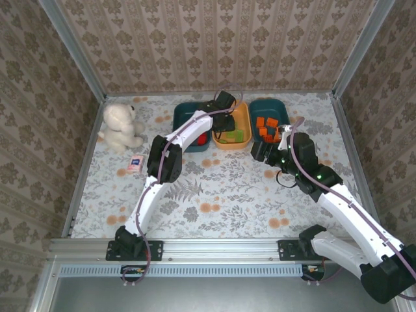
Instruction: Sort the legos into containers by color
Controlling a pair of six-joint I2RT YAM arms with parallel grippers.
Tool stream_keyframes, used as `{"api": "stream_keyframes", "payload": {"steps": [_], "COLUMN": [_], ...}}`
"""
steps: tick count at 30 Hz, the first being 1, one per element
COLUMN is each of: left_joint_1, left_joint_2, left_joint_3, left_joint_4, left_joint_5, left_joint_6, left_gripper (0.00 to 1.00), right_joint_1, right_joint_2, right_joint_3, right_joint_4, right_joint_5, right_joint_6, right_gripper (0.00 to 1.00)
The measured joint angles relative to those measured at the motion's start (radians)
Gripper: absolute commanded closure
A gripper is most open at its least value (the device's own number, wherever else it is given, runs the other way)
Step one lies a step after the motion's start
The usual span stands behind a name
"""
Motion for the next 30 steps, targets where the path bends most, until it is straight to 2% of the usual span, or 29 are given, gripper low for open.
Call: {"api": "stream_keyframes", "payload": {"steps": [7,15,19,25,30], "left_joint_1": [0.002,0.009,0.013,0.016,0.024], "left_joint_2": [0.009,-0.003,-0.06,-0.284,-0.592], "left_joint_3": [0.04,0.063,0.051,-0.093,-0.362], "left_joint_4": [-0.014,-0.016,-0.019,0.0,0.031], "left_joint_5": [0.03,0.037,0.025,-0.005,-0.033], "left_joint_6": [-0.053,-0.102,-0.116,-0.124,-0.101], "left_gripper": [0.44,0.44,0.48,0.48,0.42], "right_joint_1": [-0.002,-0.006,-0.017,-0.029,-0.049], "right_joint_2": [0.001,0.001,0.001,0.005,0.008], "right_joint_3": [0.0,0.006,0.025,0.046,0.097], "right_joint_4": [0.0,-0.002,-0.002,-0.018,-0.111], "right_joint_5": [0.0,0.0,0.0,0.0,0.044], "right_joint_6": [0.0,-0.008,-0.026,-0.047,-0.083], "right_gripper": [0.27,0.27,0.27,0.27,0.25]}}
